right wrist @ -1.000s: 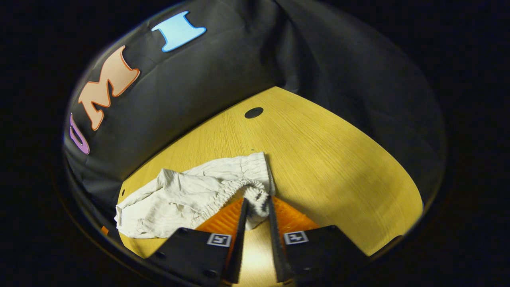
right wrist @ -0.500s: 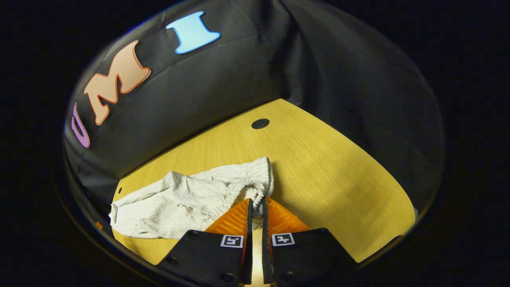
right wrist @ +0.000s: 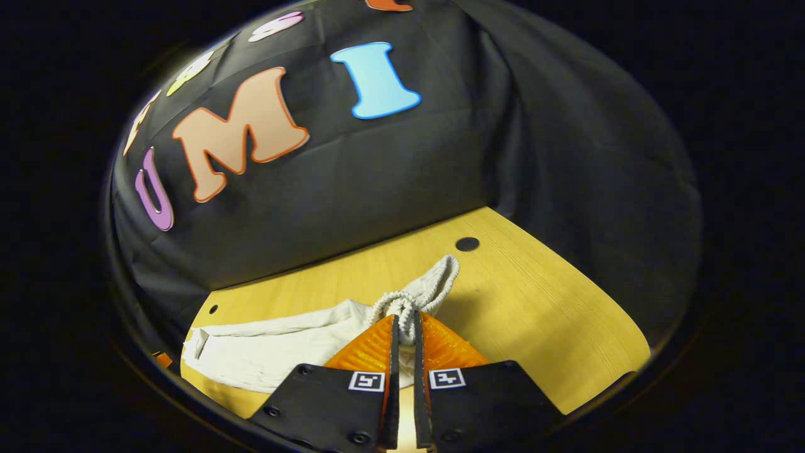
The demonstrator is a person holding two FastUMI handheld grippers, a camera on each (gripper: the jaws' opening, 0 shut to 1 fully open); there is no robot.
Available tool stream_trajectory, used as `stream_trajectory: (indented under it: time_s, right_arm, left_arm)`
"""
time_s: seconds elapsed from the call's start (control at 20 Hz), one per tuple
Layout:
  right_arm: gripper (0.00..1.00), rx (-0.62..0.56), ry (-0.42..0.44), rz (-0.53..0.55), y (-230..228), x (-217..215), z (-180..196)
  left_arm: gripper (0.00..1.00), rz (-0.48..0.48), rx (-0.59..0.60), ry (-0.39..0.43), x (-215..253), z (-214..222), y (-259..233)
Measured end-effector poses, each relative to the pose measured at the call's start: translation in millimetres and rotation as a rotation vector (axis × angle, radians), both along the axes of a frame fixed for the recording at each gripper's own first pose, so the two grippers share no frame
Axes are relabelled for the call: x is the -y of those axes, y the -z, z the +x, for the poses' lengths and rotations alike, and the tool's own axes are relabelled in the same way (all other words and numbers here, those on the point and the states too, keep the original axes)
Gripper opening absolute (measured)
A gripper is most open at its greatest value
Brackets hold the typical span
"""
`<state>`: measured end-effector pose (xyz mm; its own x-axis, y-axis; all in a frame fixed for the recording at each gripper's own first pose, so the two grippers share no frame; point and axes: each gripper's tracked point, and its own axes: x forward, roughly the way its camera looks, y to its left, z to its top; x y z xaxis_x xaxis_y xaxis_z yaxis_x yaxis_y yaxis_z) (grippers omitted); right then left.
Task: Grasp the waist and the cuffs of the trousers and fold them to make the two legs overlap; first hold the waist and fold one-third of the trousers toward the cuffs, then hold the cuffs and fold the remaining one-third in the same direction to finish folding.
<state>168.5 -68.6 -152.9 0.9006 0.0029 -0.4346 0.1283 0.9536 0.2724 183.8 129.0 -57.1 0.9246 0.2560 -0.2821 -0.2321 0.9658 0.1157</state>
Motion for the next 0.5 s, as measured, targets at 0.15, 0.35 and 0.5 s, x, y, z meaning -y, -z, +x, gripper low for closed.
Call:
stream_trajectory:
  time_s: [0.15, 0.35, 0.5]
  right_arm:
    - [0.11, 0.04, -0.075, -0.045, -22.6, -57.7, 1.1]
    - [0.11, 0.072, -0.206, -0.105, -38.6, -143.3, 0.2]
    - [0.12, 0.072, -0.323, -0.136, -37.2, -215.4, -8.0]
  left_arm:
    - [0.97, -0.021, 0.007, 0.002, -26.1, 0.2, -5.3]
    - [0.99, -0.052, 0.019, -0.016, -62.8, -4.8, -6.8]
    - [0.99, -0.059, 0.025, -0.03, -85.2, -10.1, -8.9]
